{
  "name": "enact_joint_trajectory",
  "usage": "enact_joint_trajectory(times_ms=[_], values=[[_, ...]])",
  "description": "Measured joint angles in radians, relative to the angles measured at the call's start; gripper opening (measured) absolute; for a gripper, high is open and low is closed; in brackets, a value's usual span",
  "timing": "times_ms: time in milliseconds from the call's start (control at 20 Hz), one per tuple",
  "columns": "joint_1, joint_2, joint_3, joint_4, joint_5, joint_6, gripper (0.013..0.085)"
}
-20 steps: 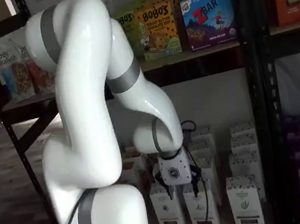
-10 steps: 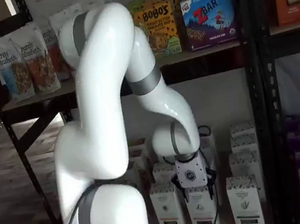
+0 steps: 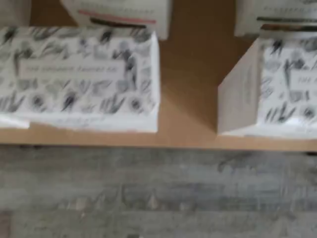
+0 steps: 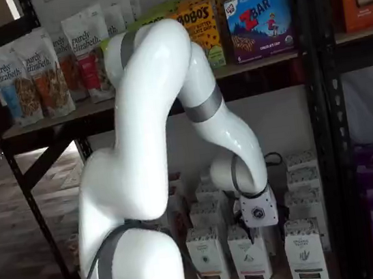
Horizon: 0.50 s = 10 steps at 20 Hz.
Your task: Pick up the white box with a green strip in the middle, on the bottom shelf, the sixth box from the left
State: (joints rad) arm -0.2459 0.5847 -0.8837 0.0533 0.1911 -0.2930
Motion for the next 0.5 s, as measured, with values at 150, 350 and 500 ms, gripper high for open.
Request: enact_joint_trajectory(times_ms=[150, 350, 500], values=[[-0.015, 0.035, -0.049, -0.030, 0.015, 0.015, 0.0850], [-0.025, 0.080, -0.104, -0.009, 0.013, -0.016, 0.0850], [-0.028, 0.093, -0.117, 0.002, -0.002, -0.030, 0.0850]])
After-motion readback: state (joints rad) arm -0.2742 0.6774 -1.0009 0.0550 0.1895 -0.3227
